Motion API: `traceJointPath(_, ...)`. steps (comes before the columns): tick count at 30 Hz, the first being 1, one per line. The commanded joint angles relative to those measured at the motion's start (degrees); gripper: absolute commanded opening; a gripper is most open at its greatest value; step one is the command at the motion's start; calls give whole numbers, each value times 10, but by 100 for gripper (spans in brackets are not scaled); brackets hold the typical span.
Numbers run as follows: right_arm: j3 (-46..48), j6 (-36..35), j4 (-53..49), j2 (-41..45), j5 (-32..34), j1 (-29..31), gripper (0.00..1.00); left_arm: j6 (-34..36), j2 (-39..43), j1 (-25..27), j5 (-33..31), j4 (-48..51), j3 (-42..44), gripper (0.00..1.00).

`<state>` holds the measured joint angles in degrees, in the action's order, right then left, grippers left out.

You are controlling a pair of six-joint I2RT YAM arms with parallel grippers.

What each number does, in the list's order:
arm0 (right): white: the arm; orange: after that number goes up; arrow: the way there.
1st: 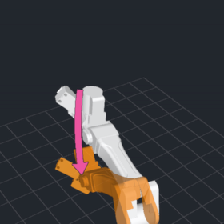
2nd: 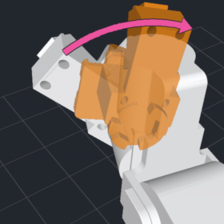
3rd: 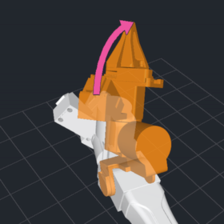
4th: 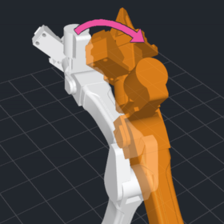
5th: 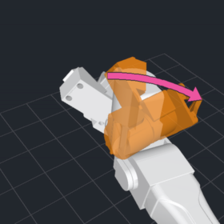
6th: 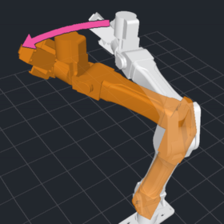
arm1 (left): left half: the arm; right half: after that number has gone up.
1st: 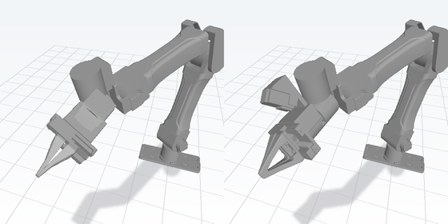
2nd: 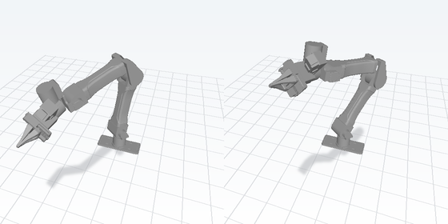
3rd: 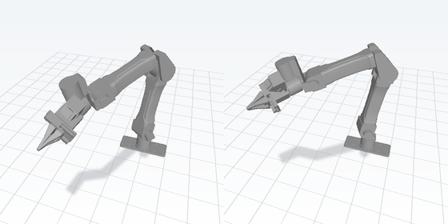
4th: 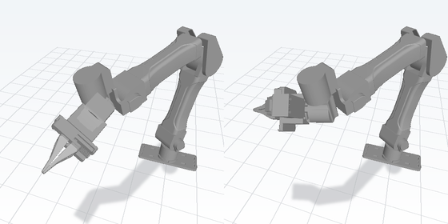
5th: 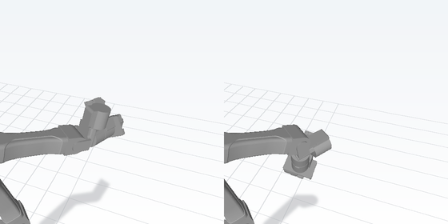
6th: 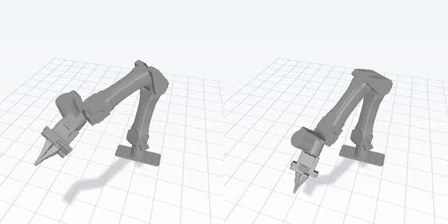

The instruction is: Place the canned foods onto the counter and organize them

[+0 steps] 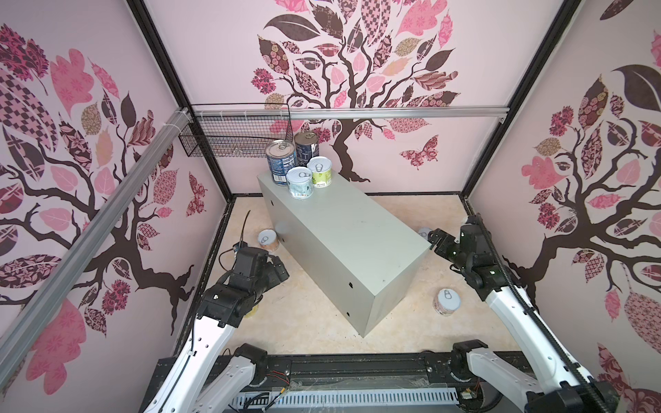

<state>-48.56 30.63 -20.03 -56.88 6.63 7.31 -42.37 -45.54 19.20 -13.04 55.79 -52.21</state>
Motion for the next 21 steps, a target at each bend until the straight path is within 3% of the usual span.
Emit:
traceJointPath(1,-1,3,33,-27,16,-5,100,-25,-1,-2,5,-31,29,98)
traceJointPath(21,-51,-23,115,-267,58,-14,100,-26,-55,-20,29,-72,67,98)
